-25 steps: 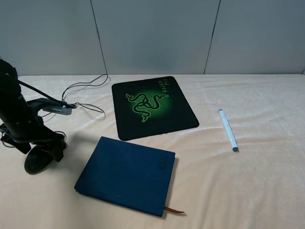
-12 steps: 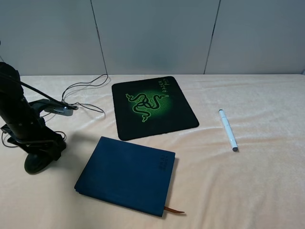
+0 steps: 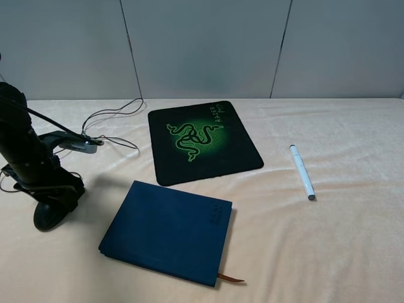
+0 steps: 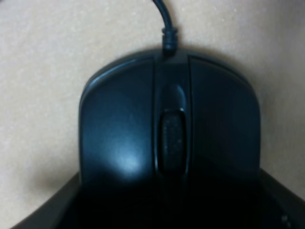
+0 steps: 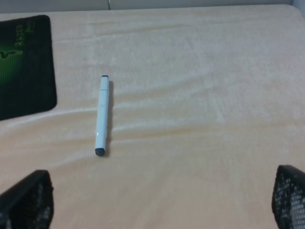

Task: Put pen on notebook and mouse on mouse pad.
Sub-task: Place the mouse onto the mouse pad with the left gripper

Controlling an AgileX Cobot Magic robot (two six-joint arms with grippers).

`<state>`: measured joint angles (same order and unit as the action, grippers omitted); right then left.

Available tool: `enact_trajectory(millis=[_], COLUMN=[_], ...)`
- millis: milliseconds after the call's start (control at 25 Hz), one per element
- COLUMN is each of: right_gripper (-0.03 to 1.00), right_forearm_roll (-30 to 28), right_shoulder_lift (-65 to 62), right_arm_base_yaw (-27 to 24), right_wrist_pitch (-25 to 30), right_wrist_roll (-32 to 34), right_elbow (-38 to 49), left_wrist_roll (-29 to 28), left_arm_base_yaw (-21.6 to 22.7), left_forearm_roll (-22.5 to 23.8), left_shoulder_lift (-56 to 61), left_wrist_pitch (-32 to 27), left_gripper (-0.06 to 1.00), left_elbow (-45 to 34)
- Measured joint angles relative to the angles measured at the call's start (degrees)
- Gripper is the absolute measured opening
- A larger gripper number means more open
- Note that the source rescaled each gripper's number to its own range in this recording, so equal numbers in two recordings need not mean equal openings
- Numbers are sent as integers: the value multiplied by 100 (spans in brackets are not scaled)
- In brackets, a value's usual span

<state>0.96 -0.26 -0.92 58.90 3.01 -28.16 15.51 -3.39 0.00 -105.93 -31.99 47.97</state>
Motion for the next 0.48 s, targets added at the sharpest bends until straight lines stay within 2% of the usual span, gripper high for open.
enact_trajectory(millis=[240,480], right_gripper=[100,100], right_forearm_roll=[0,0], right_shoulder_lift=[0,0], right_arm_base_yaw=[0,0], right_wrist_pitch=[0,0], right_wrist_roll=[0,0], right_elbow=[0,0], left_wrist_roll=[0,-80], left_arm_base_yaw=[-4,-4], left_forearm_roll=[-30,-58], left_shoulder_lift=[55,577], left_wrist_pitch=[-262,-934], left_gripper=[0,0], left_elbow=[144,595])
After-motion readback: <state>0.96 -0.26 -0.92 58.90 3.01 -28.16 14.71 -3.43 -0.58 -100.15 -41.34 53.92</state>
